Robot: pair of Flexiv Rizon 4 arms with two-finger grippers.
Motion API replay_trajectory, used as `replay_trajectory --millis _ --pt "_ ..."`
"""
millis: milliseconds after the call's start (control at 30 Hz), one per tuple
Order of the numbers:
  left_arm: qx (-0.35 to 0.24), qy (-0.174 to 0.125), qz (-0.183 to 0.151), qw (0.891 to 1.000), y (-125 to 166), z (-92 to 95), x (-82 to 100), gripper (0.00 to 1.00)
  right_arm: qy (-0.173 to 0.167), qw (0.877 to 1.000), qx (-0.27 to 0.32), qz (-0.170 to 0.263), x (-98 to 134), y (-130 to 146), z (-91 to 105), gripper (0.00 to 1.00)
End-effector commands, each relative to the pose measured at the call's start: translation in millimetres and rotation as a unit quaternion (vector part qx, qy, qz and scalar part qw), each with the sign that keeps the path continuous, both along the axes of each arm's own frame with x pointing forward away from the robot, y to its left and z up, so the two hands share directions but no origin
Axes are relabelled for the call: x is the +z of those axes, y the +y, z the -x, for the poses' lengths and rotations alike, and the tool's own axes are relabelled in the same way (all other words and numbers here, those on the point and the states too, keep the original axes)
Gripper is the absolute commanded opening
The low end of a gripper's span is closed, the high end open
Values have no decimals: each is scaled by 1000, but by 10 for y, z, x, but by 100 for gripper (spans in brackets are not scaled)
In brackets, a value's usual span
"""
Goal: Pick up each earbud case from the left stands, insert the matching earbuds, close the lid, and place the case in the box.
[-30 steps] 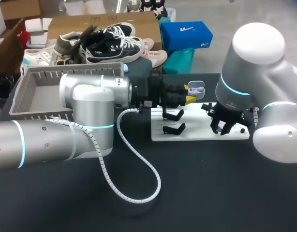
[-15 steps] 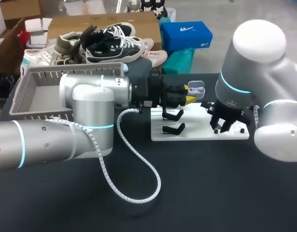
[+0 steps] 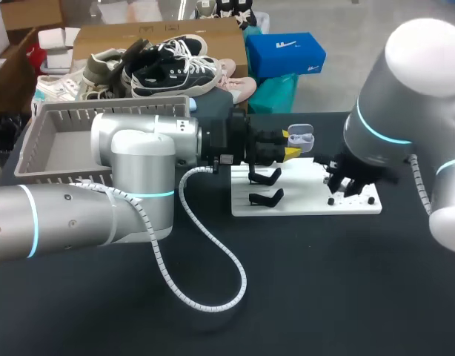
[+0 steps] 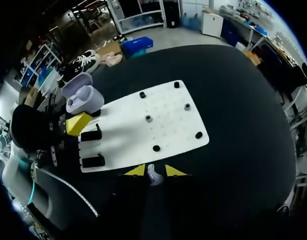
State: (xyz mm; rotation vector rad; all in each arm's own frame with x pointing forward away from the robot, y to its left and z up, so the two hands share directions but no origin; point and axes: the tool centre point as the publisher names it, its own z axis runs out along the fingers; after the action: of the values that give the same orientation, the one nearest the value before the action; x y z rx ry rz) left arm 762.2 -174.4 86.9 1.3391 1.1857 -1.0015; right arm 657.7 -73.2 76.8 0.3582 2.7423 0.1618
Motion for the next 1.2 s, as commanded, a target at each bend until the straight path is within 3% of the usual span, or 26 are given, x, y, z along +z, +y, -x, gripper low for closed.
replay_trajectory --millis 33,267,500,767,1200 --pt "0 -1 1 1000 -2 -4 -5 0 -30 998 63 3 245 -43 236 0" --pt "0 -1 1 1000 -2 -4 -5 0 -35 980 195 26 486 162 313 0" --pt "0 -1 1 1000 -2 -4 -5 0 -31 956 288 49 715 319 186 0" --pt "0 -1 1 1000 -2 -4 -5 0 -35 933 351 70 921 426 -110 0" --pt "0 -1 1 1000 -2 -4 -5 0 -33 917 389 85 945 593 -564 0"
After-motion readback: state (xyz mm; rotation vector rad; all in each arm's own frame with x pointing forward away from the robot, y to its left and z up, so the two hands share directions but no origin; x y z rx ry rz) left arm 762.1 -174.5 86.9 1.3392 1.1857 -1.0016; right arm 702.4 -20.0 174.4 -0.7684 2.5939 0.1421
